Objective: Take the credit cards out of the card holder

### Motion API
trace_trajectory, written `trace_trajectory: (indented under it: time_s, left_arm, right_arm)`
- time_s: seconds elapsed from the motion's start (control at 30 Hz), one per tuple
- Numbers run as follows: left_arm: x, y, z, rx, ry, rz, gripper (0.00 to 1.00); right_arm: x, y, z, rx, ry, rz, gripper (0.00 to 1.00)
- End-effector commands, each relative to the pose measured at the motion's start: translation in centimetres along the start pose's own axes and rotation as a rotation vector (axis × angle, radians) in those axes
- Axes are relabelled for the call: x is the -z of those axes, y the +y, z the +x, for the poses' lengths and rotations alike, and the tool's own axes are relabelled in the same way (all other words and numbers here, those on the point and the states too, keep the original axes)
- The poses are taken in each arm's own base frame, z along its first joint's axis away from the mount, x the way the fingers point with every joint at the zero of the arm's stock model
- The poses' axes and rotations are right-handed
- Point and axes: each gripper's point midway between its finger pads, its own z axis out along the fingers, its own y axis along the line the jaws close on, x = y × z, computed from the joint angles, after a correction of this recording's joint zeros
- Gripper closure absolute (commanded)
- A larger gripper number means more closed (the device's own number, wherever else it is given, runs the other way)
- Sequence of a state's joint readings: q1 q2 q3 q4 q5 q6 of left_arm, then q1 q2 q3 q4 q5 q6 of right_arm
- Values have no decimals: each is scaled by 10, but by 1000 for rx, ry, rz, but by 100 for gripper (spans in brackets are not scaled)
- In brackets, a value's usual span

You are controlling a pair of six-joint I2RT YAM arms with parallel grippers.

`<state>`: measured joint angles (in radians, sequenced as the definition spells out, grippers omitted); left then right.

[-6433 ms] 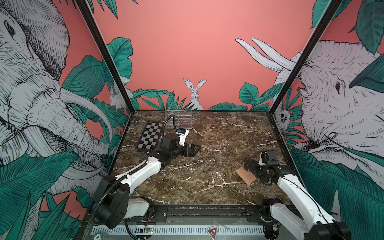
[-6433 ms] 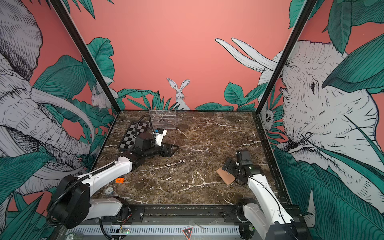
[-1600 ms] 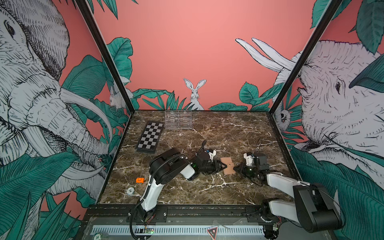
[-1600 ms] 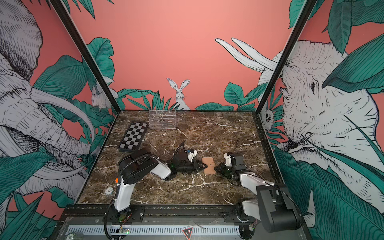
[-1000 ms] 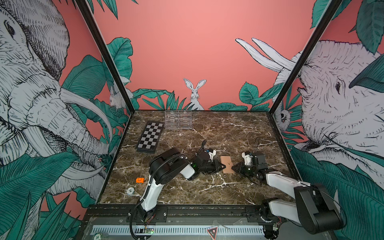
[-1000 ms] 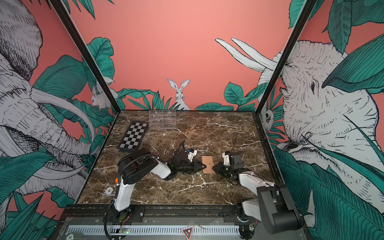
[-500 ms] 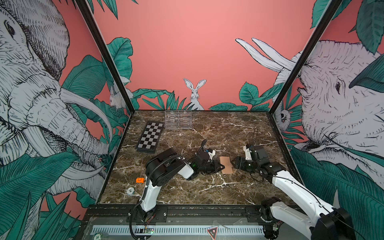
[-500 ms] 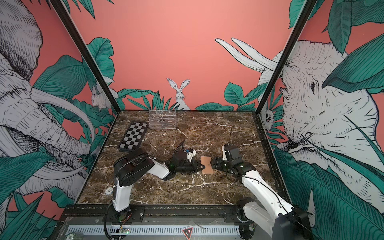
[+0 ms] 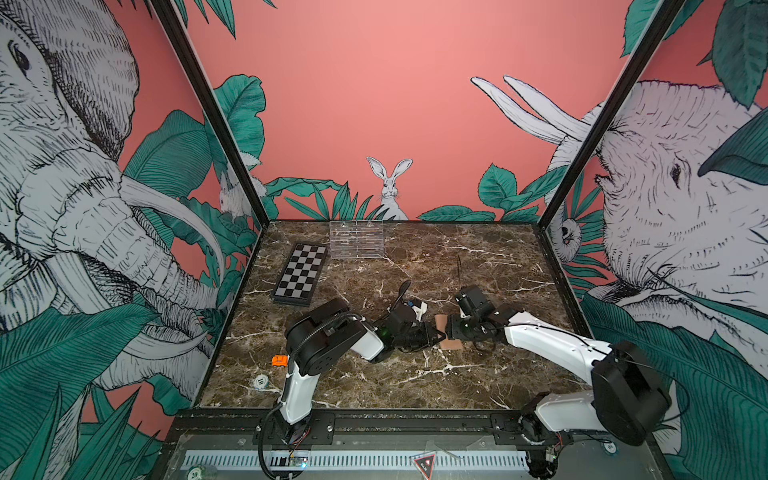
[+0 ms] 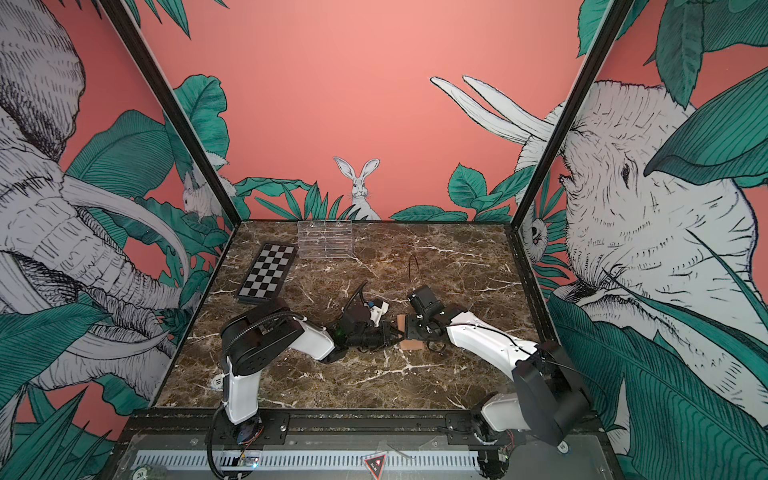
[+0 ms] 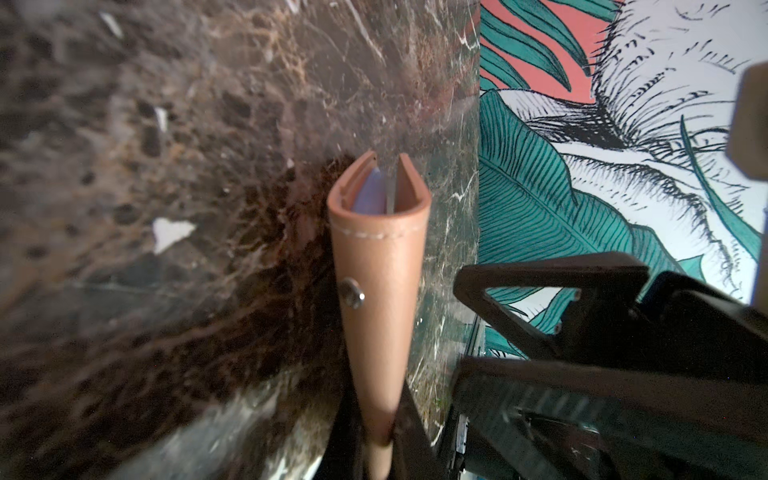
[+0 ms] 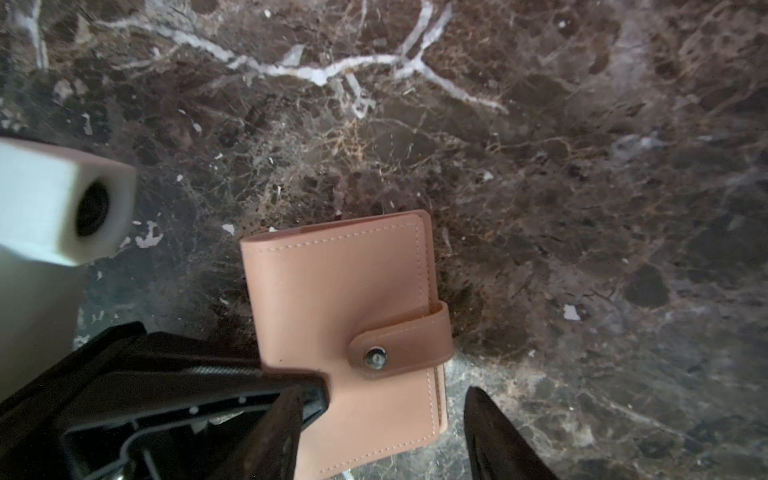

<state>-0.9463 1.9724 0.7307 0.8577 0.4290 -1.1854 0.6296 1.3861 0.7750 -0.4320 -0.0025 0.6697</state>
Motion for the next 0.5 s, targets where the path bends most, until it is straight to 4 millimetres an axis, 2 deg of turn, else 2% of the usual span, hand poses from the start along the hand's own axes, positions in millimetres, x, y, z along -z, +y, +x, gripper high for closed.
trace_trajectory:
  time_s: [0.0, 0.47]
  left_arm:
    - [8, -4, 0, -6, -14, -4, 100]
    - [7, -2, 0, -4, -19, -1, 100]
  right_arm:
    - [-3, 2, -10, 8, -31, 50, 41]
    - [-13, -5, 0, 26, 9, 111, 50]
